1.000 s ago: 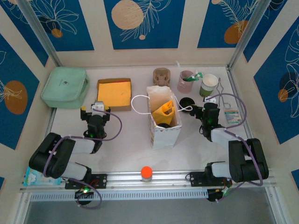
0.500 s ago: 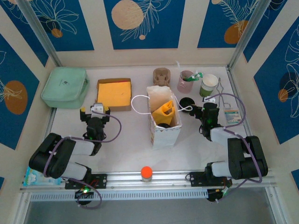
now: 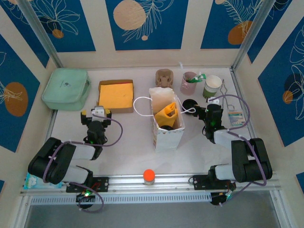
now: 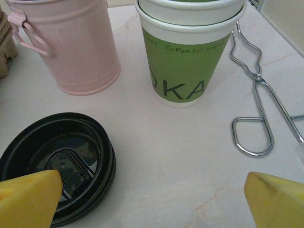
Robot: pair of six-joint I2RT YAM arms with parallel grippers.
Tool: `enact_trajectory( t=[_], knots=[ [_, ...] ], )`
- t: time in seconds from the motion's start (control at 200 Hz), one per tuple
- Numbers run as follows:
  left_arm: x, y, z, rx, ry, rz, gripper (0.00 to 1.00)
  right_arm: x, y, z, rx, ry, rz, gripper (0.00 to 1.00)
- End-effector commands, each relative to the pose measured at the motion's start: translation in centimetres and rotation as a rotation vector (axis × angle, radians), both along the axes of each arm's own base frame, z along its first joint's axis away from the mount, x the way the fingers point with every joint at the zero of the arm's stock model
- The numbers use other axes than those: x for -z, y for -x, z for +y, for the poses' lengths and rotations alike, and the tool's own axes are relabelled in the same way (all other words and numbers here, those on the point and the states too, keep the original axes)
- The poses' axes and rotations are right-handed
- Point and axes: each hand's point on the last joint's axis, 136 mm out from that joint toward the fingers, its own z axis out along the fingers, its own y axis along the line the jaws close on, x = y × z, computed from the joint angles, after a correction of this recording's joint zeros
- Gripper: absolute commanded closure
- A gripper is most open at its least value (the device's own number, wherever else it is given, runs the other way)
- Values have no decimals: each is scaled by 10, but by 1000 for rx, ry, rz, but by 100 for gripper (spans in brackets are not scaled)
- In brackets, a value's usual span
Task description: Pack the takeout coffee
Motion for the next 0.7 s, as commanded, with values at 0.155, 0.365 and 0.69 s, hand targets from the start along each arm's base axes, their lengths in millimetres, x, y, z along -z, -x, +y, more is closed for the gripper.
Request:
enact_trajectory(
  t=[0.155, 0.365, 0.69],
  knots=[
    [-9, 2, 17, -47, 49, -66, 1, -15, -6, 3, -13, 6, -61, 1],
    [-5, 3, 24, -51, 77, -71, 1, -15, -7, 4, -18, 5, -61, 1],
    [-2, 2, 31, -64, 97, -108, 1, -23, 0, -13, 29, -78, -203, 0]
  ],
)
